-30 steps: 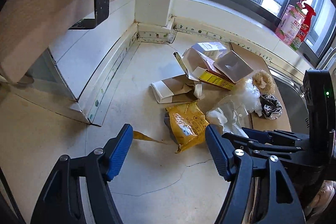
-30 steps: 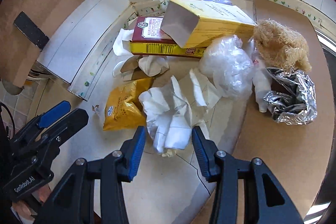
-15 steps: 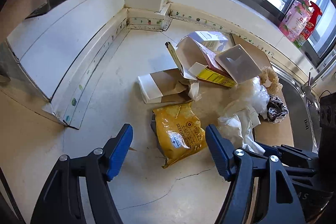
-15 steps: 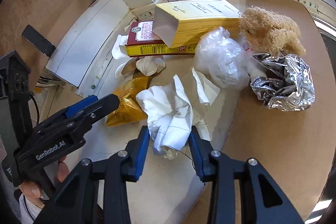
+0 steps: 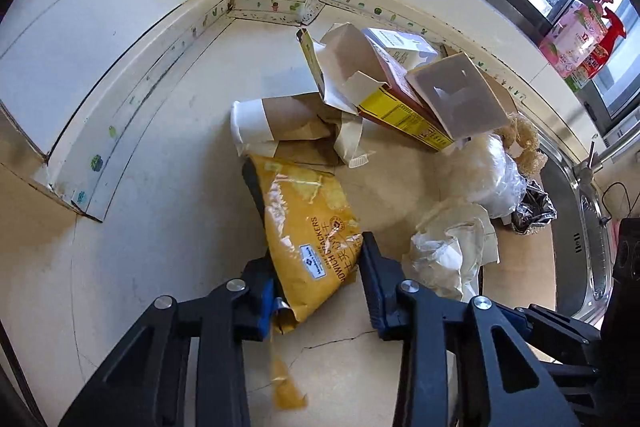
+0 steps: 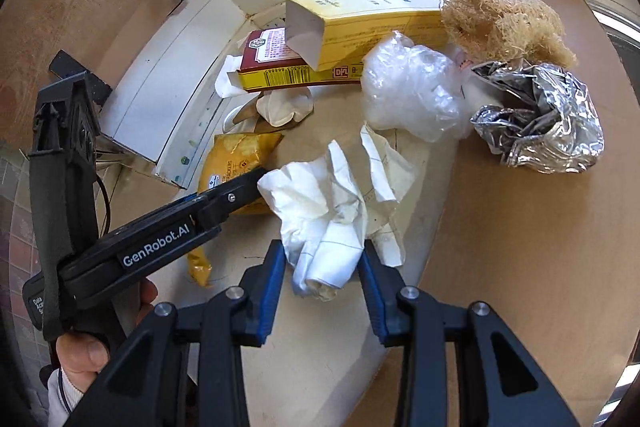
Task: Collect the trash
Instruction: 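Grasp the yellow chip bag with the left tool while the right grasps the white tissue, then carry the yellow bag and white tissue down toward the floor bin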
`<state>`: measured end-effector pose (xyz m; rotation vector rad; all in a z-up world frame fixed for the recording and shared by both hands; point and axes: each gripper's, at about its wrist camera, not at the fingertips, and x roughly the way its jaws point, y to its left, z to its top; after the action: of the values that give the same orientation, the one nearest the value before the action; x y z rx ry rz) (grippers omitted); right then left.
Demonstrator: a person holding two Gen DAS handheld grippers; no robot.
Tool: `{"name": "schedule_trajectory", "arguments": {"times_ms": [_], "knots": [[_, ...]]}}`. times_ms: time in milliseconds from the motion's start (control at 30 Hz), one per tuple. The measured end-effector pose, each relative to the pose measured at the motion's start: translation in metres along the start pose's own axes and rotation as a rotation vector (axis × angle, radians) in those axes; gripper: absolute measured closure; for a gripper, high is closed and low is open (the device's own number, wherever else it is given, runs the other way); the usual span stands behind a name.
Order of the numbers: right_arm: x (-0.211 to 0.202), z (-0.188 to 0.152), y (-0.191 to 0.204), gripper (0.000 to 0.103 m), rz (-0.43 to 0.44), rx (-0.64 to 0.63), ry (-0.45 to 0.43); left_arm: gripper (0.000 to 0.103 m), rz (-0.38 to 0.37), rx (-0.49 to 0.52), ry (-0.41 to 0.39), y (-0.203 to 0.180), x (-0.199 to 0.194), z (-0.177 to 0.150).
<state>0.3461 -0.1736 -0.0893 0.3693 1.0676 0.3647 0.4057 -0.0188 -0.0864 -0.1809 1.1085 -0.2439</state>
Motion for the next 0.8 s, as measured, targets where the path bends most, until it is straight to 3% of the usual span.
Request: {"name": "schedule_trajectory", "arguments": {"times_ms": [200, 800], "knots": [[-0.023, -0.015, 0.008, 0.066, 0.020, -0.004, -0.017, 0.077, -0.002, 0.068, -0.045, -0.006, -0.038, -0.027], [-0.134, -0.100, 0.067, 0.066, 0.136, -0.104, -0.104, 0.078, -0.073, 0.186, -0.122, -0.015, -0.193, -0.147]]}}
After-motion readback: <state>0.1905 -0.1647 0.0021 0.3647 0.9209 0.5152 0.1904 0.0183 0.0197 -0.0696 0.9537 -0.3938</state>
